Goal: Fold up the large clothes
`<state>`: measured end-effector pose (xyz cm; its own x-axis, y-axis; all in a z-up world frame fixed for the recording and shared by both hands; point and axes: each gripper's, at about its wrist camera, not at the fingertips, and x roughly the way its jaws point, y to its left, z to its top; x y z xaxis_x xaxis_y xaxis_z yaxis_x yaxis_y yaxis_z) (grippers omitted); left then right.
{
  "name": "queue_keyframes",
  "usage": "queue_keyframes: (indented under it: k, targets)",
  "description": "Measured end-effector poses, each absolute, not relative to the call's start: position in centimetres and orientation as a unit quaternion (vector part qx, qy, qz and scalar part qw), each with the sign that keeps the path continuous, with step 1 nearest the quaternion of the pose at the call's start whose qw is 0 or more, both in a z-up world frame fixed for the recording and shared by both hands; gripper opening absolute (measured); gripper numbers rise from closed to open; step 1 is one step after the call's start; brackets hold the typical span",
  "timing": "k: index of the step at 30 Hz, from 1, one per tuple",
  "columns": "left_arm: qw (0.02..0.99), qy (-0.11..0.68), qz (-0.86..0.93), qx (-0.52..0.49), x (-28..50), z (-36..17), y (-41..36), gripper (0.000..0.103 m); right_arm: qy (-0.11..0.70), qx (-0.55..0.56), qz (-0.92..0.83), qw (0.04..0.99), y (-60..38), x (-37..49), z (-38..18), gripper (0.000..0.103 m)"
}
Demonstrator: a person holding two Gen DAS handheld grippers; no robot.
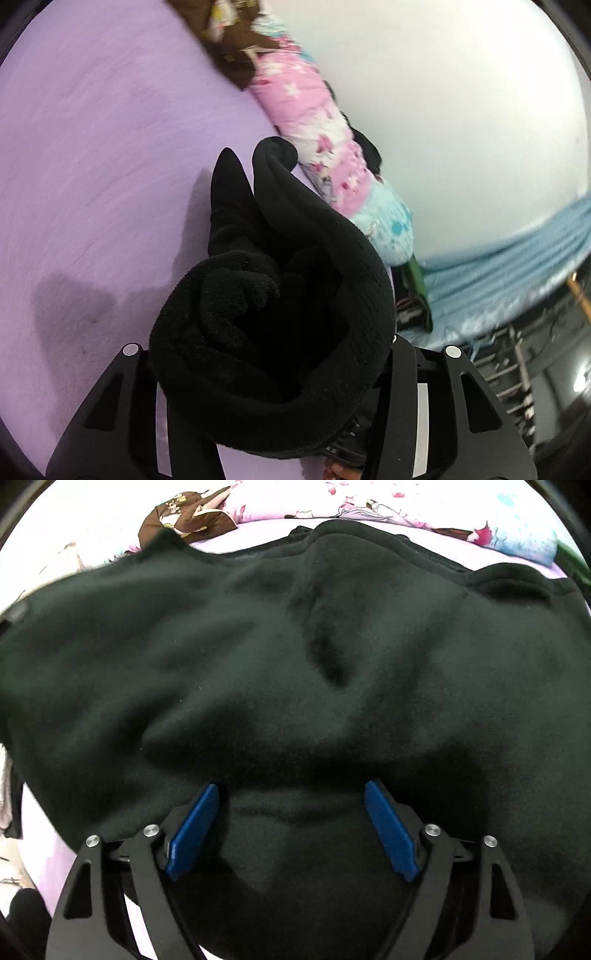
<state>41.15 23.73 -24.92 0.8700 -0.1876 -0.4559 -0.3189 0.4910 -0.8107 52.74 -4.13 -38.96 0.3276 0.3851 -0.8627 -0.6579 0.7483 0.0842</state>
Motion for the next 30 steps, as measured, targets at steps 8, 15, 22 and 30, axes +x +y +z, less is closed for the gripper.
queue_keyframes:
  k: [8, 15, 22, 30]
  targets:
    - [0.878, 0.248, 0.02, -0.409, 42.4, -19.4, 19.0, 0.045, 0.416, 0.063, 0.295, 0.858, -11.5, 45.7, -34.4, 0.075]
    - [0.913, 0.257, -0.012, -0.317, 44.4, -14.5, 13.0, 0.045, 0.374, 0.127, 0.269, 0.878, -18.4, 41.3, -32.2, 0.076]
    - [0.937, 0.258, -0.039, -0.233, 46.4, -11.8, 5.4, 0.045, 0.393, 0.096, 0.206, 0.891, -25.5, 45.5, -32.1, 0.078]
    - [0.932, 0.348, 0.025, -0.093, 51.2, -13.0, -4.0, 0.045, 0.396, 0.105, 0.239, 0.88, -28.8, 44.4, -31.7, 0.078]
